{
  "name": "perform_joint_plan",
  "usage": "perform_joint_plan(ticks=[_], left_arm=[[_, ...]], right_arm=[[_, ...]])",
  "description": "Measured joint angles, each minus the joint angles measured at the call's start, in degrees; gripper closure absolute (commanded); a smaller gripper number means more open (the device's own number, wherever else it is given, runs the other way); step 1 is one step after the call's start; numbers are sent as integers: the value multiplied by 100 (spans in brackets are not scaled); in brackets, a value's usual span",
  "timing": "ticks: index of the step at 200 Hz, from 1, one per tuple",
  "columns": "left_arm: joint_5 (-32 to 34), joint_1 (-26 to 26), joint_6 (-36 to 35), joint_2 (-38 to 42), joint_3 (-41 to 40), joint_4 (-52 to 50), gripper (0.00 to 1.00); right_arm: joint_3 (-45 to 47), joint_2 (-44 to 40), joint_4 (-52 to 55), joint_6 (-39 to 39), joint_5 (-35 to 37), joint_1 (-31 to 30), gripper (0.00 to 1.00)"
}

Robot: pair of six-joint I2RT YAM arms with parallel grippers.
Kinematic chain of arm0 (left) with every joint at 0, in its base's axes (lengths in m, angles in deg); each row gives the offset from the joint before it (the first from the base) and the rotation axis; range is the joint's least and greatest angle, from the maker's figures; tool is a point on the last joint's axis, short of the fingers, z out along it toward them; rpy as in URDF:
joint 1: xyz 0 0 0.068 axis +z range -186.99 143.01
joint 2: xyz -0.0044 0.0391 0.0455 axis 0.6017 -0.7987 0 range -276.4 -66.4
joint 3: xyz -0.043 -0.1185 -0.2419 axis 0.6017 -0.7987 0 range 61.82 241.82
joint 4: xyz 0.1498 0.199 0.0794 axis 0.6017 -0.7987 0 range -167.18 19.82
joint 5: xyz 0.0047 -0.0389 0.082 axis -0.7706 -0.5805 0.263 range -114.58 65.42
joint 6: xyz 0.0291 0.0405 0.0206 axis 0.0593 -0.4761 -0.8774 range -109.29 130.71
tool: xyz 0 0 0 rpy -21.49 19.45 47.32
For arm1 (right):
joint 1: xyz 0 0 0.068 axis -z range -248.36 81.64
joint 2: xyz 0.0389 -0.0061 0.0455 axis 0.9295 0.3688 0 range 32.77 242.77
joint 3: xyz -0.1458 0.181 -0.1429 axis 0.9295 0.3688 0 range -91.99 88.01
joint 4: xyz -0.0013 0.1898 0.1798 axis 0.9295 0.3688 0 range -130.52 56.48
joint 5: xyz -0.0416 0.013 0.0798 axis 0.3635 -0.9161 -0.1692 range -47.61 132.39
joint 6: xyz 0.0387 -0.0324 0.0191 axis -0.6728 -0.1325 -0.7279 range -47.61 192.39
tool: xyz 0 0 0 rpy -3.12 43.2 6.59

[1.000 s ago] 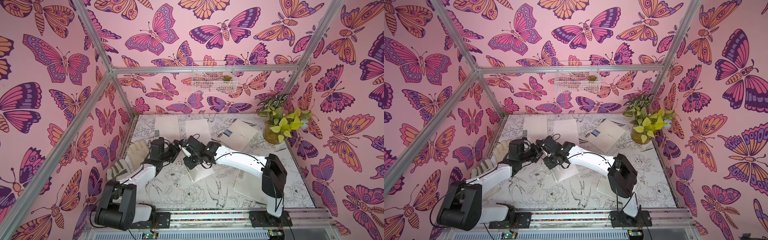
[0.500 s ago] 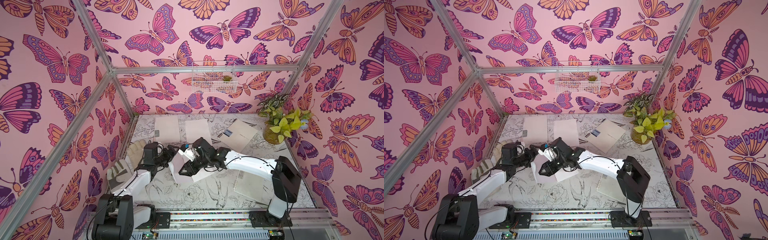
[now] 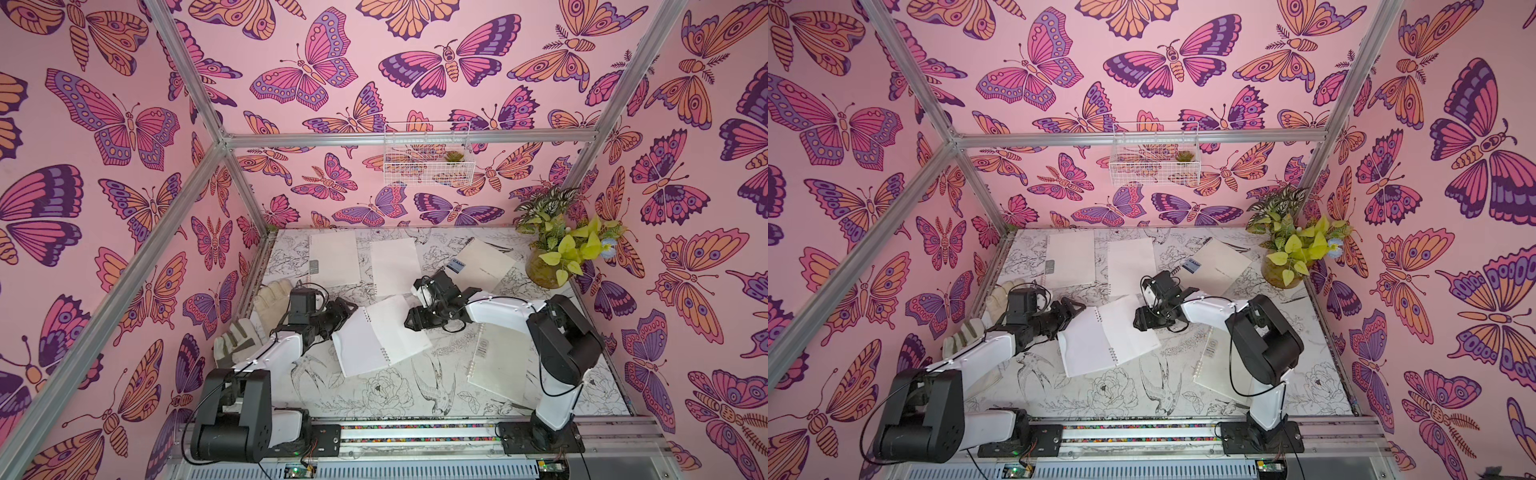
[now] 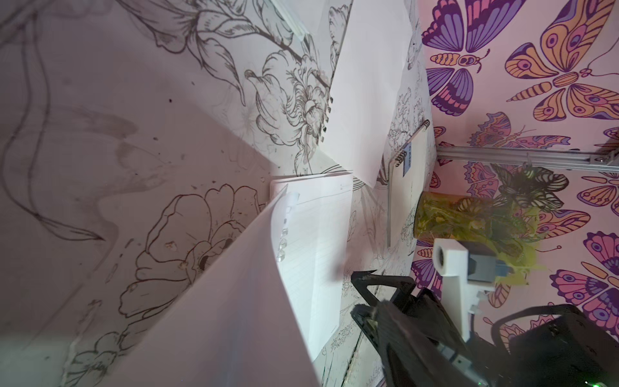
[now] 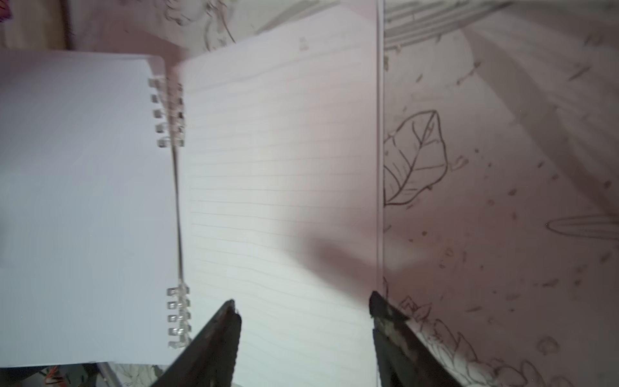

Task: Tear off pages from different notebooks
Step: Tear off the paper from the notebook.

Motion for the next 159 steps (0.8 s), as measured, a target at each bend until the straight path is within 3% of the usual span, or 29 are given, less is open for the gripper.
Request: perform_joint_plan(ticks=[159], left_arm=[[-44, 70, -116, -201, 168, -105, 25]], right_arm=[[-284, 249, 24, 24, 87, -61, 34]])
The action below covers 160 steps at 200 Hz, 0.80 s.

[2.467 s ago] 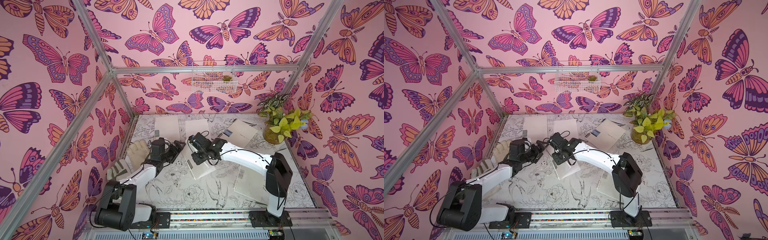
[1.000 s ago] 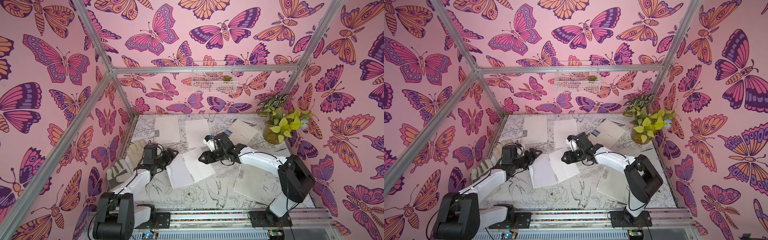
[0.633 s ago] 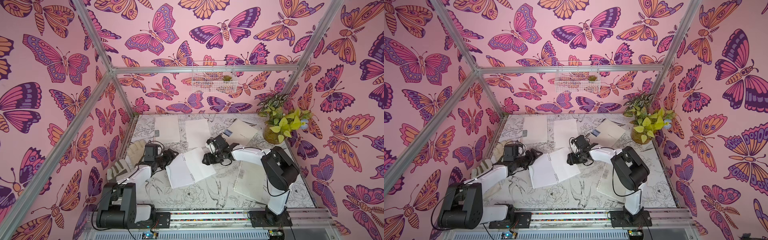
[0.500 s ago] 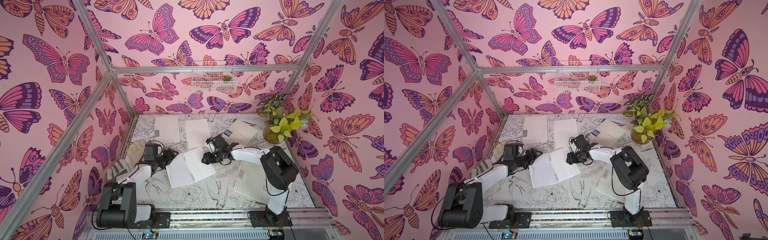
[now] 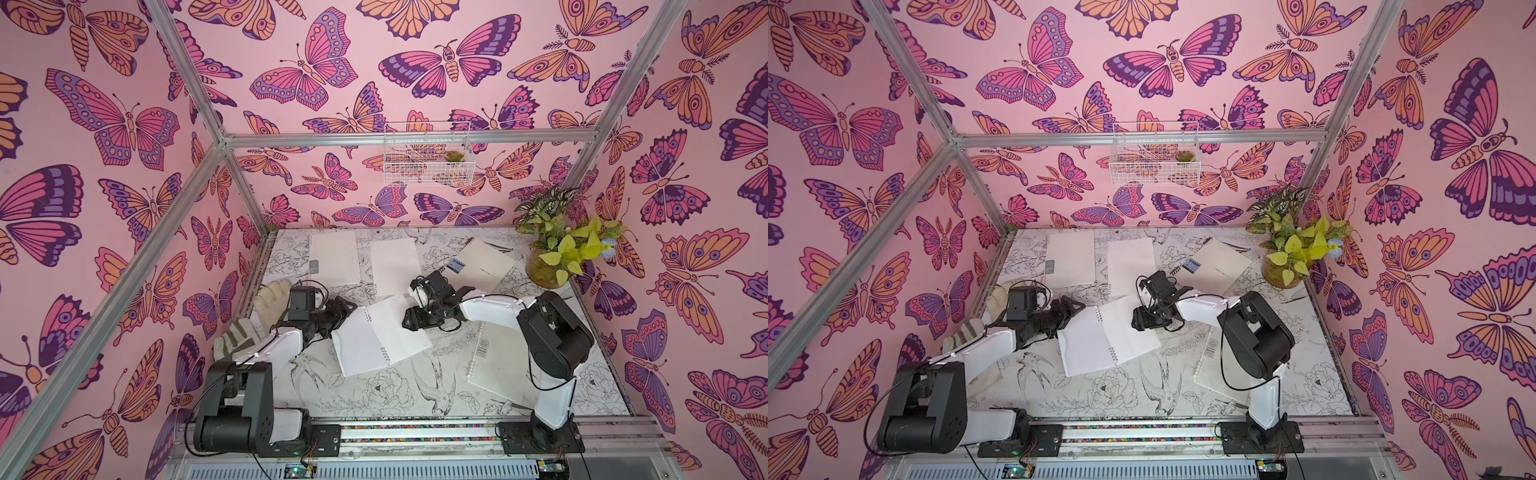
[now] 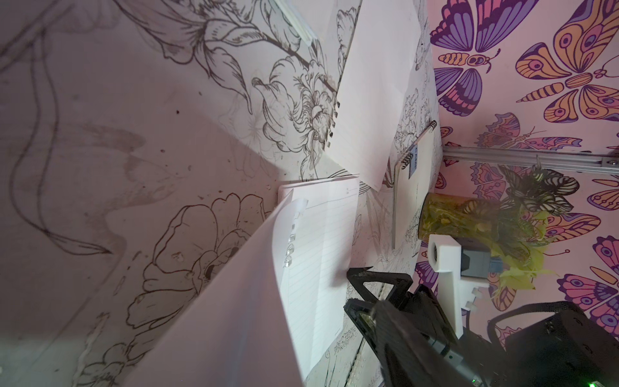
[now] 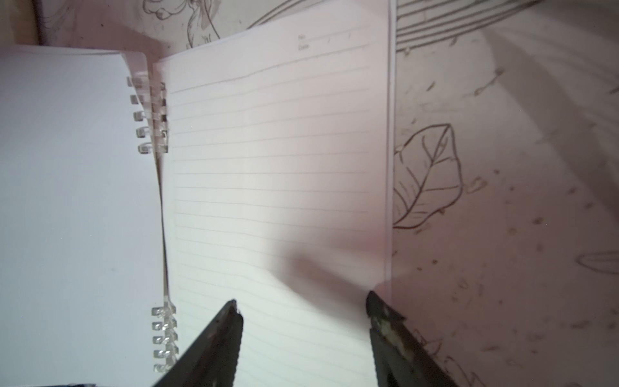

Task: Tear off pages from different notebooks
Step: Tear off the paper from the notebook.

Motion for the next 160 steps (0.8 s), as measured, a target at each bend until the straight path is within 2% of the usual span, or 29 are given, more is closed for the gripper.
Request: perform_joint_plan(ticks=[60, 135, 160], left_arm=[[-42, 42, -15, -103, 44, 0, 25], [-92, 55, -52, -238, 94, 0, 25], [-114, 63, -63, -262, 98, 0, 25]], right_arm=[[-208, 164, 15, 17, 79, -140, 34], [-295, 264, -83, -26, -356, -330, 35], [-308, 260, 9, 9, -155, -341, 34]])
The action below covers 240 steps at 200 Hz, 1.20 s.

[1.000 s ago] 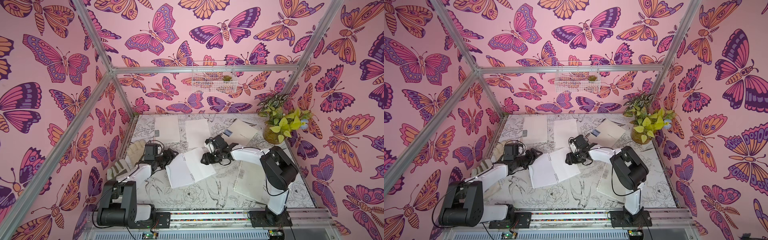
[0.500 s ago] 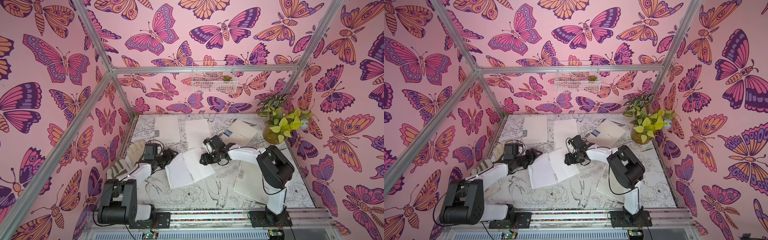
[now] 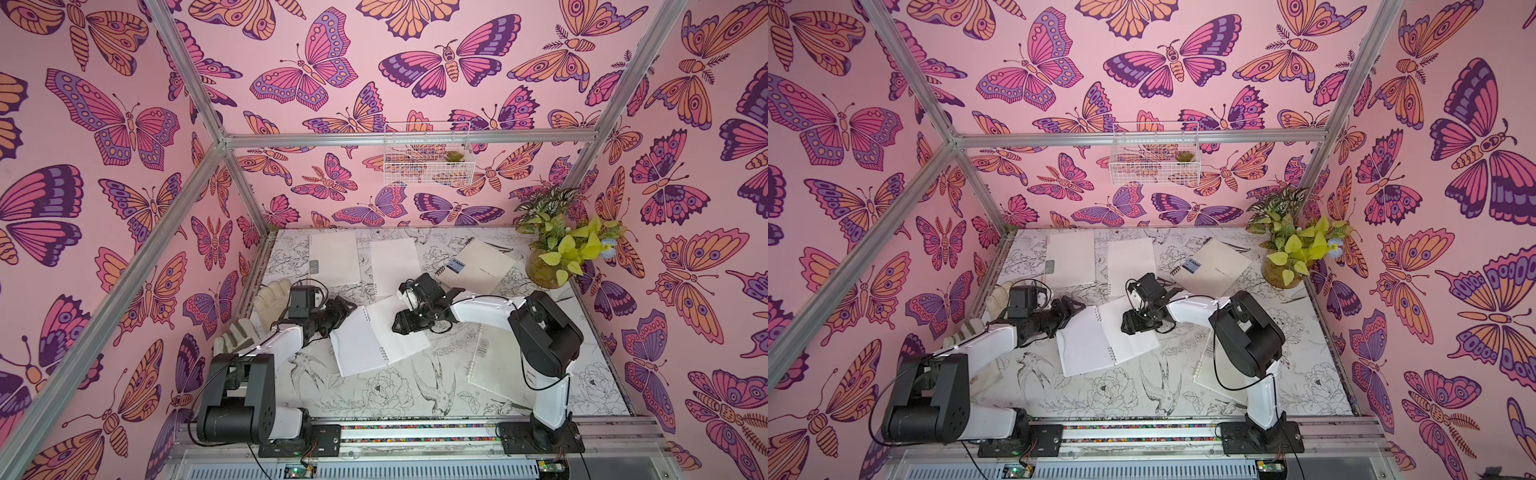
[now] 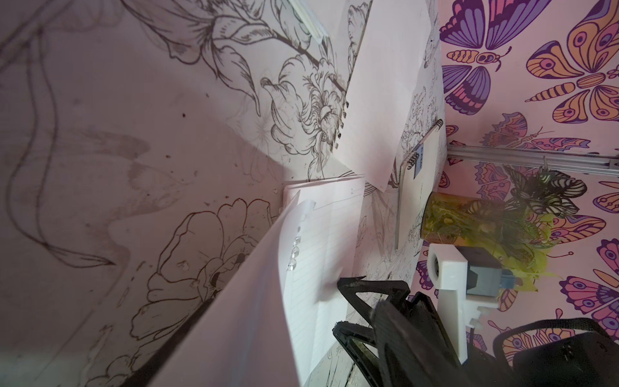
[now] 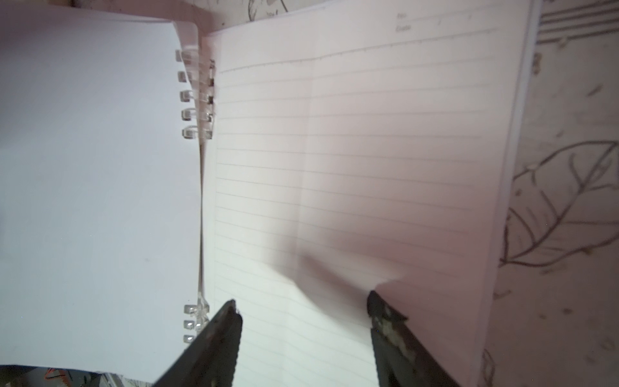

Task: Tear off pages from different notebooks
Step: Tear off the paper from the notebook.

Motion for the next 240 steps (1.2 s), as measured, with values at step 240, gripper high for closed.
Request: perform_joint_plan(ticks=[240], left_arm=[[-223, 79, -90, -184, 170, 2, 53]], right_arm=[[-1499, 931, 544, 717, 942, 588, 30]])
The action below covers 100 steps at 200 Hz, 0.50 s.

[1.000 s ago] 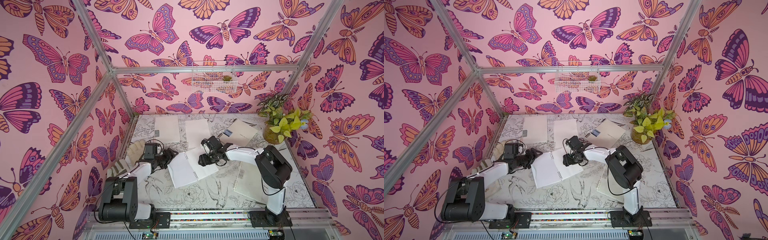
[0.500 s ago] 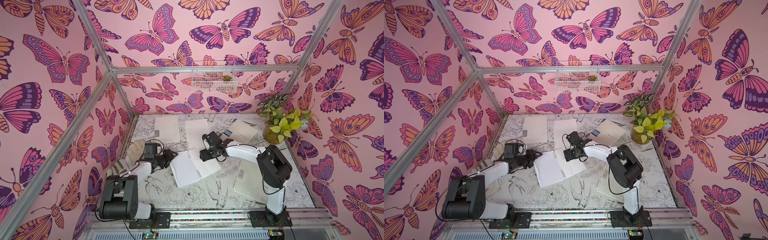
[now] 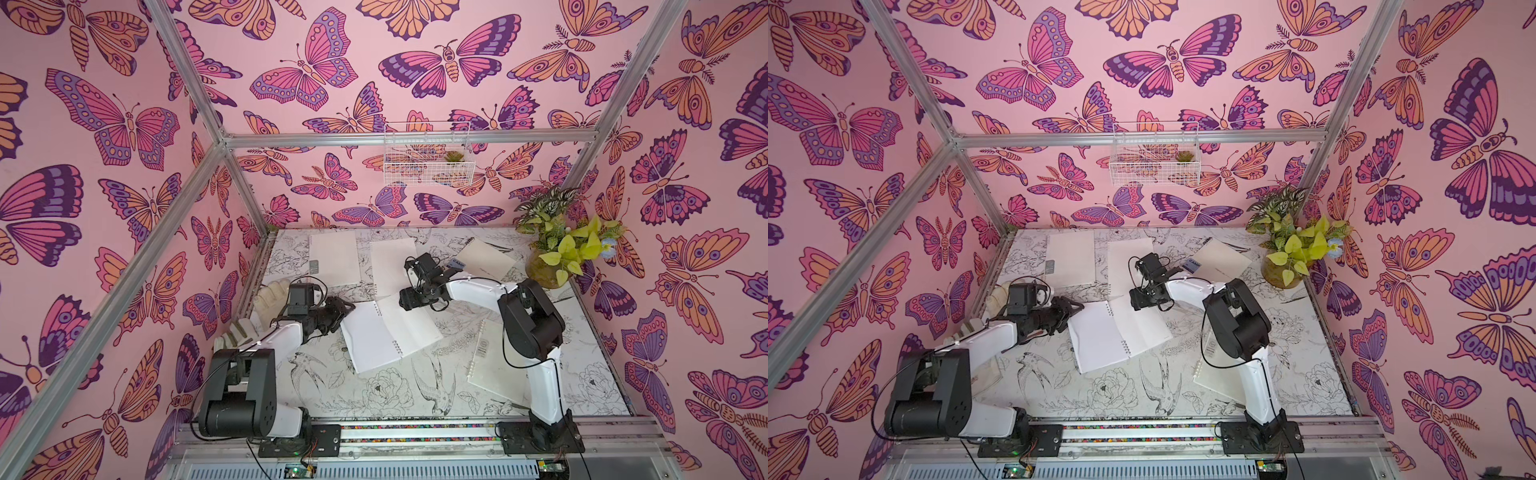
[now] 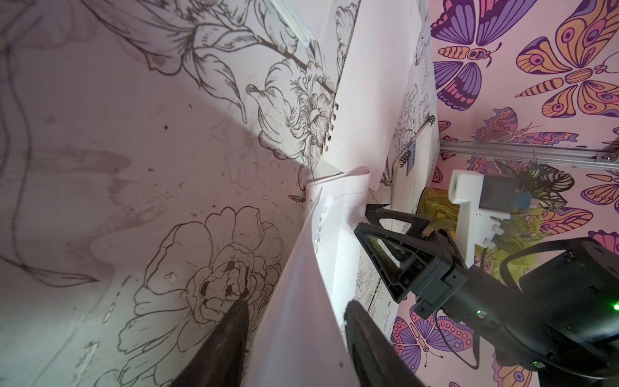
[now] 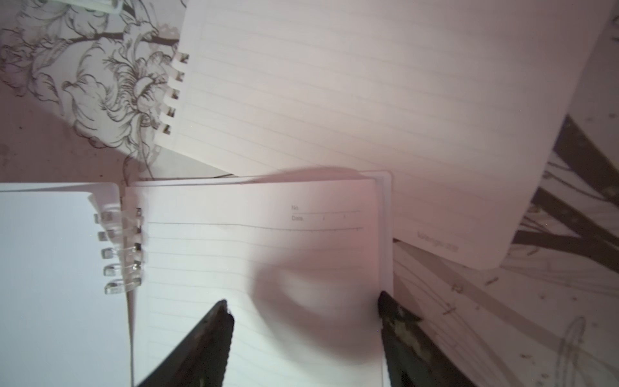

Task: Tear off pages from different notebooks
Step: Tear off the paper from the notebook.

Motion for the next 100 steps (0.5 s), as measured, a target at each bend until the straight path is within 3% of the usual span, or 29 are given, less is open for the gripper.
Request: perform_joint_plan(ticks=[100], left_arm=[[-72, 4, 0, -20, 138, 0, 57]], right_arm=[[173, -61, -229, -223, -667, -142, 32]])
